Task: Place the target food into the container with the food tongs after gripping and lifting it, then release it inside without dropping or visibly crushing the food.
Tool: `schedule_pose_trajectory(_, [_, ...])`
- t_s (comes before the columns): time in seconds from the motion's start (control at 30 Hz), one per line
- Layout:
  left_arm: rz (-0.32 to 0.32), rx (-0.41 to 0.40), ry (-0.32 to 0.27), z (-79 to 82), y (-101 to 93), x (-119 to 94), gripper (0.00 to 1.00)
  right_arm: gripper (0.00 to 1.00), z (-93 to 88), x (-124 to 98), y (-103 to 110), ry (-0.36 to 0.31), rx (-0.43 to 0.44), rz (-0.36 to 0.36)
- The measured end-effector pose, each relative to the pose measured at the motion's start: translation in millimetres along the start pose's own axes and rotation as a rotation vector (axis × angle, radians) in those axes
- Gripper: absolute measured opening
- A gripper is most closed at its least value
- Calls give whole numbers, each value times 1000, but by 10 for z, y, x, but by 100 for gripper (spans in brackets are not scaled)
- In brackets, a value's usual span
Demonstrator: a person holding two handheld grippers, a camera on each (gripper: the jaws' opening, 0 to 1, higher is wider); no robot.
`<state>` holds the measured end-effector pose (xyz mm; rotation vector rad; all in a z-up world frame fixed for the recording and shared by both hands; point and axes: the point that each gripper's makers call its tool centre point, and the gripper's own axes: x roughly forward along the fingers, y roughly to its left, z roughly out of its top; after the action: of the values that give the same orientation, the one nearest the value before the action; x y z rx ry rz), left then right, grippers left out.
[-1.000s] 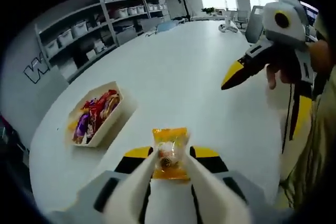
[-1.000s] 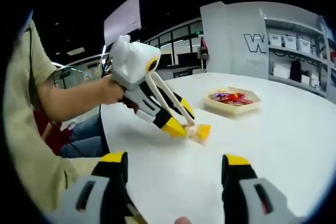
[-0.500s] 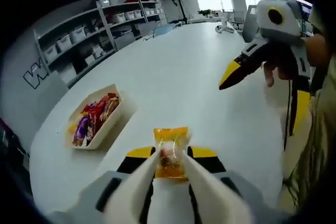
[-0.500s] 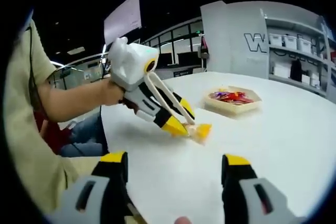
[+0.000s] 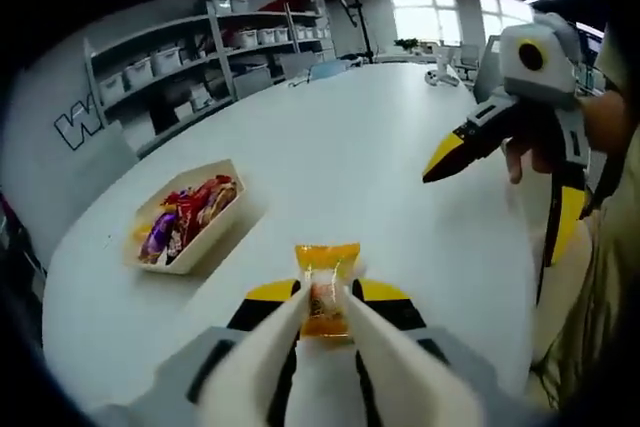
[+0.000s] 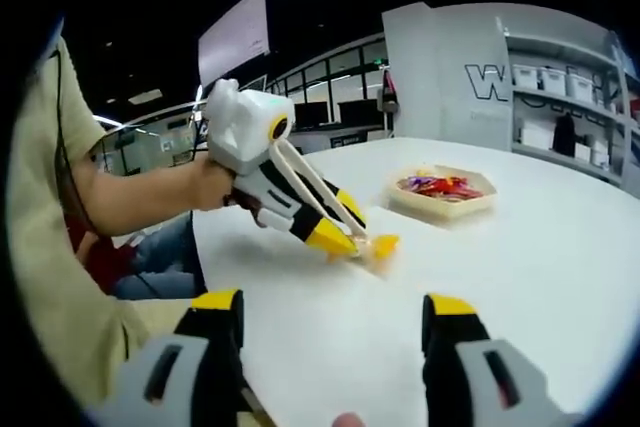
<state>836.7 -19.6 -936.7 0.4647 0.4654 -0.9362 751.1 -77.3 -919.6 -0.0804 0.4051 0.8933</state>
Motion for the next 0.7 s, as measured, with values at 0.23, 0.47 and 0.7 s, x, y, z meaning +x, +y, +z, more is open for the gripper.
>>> schedule_pose_trajectory(0.23, [-14,-30,-4,14,0,-34,18,71,-3,6,5,-1,1,1])
schedule_pose_trajectory(0.47, [-34,-47,-13,94,49,-126,18,71,-4,-7,7,-2,1,0])
schedule_pose_trajectory(0.7, [-57,-80,-47,326,244,-262,18,70,12,-11,10,-7,0,1])
